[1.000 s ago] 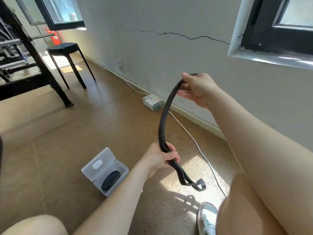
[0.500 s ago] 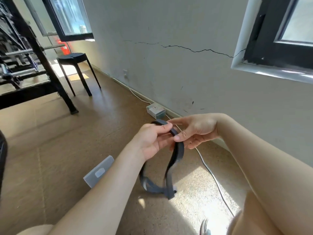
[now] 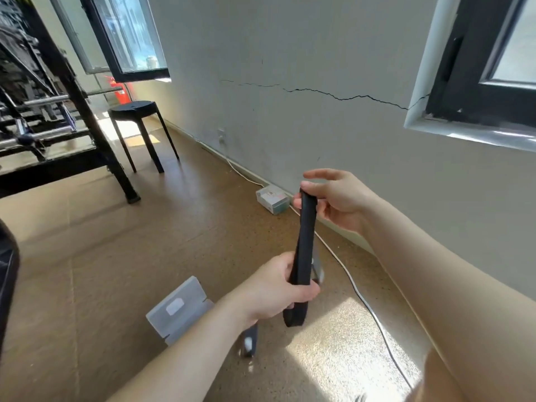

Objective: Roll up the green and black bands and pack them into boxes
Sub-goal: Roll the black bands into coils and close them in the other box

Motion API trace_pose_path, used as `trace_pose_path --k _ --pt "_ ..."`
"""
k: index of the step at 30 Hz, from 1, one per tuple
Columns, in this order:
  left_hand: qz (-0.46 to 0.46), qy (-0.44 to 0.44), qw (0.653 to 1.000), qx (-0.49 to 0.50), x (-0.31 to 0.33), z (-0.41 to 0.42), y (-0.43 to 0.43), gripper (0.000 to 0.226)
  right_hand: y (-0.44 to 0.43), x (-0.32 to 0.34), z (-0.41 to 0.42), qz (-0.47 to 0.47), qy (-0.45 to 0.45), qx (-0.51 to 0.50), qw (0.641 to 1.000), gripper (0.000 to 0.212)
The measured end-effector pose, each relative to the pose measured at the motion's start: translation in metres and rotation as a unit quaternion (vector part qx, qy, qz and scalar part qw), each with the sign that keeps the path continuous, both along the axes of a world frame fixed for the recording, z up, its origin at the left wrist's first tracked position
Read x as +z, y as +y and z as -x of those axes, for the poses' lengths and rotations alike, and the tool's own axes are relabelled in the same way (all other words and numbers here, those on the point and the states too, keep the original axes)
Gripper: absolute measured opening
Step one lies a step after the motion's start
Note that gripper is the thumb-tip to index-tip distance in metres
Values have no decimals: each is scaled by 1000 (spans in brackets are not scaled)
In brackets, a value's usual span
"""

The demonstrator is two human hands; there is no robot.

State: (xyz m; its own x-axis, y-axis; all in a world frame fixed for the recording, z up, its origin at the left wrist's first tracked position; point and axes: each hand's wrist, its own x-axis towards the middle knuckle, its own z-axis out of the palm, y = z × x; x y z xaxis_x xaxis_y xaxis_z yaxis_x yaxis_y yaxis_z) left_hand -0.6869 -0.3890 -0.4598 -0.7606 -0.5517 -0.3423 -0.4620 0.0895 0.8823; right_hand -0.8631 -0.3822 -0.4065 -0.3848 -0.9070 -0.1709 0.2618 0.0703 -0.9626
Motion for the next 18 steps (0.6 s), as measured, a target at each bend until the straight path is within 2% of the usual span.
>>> trace_pose_path --k 3,5,9,10,12,14,15,16,17,18 --pt "119 -25 992 27 10 -5 -6 21 -2 0 2 12 -14 -77 997 23" --pt "214 -71 974 11 22 -11 -14 19 -5 -2 6 19 -33 -121 992 18" --pt "337 -186 922 -31 37 -23 -26 20 -11 -4 16 28 -81 -193 977 12" --pt "334 -178 925 -29 39 -27 -29 20 -12 -4 18 27 -88 -203 975 12" --pt "256 -101 961 3 42 -35 -32 20 -13 -6 21 13 -89 -214 973 10" --pt "212 -38 976 43 45 -41 -33 22 -15 -8 21 -26 -84 -212 973 11" --pt "208 -14 977 54 46 -43 -34 24 -14 -11 21 -62 -42 -182 980 9" --pt "200 9 978 57 48 -45 -34 27 -11 -10 19 -125 66 -120 983 7" --pt "178 35 982 57 49 -47 -33 29 -6 -9 17 -212 230 -22 950 18" --pt "140 64 986 58 50 -48 -32 30 -3 -4 14 -278 389 72 875 30"
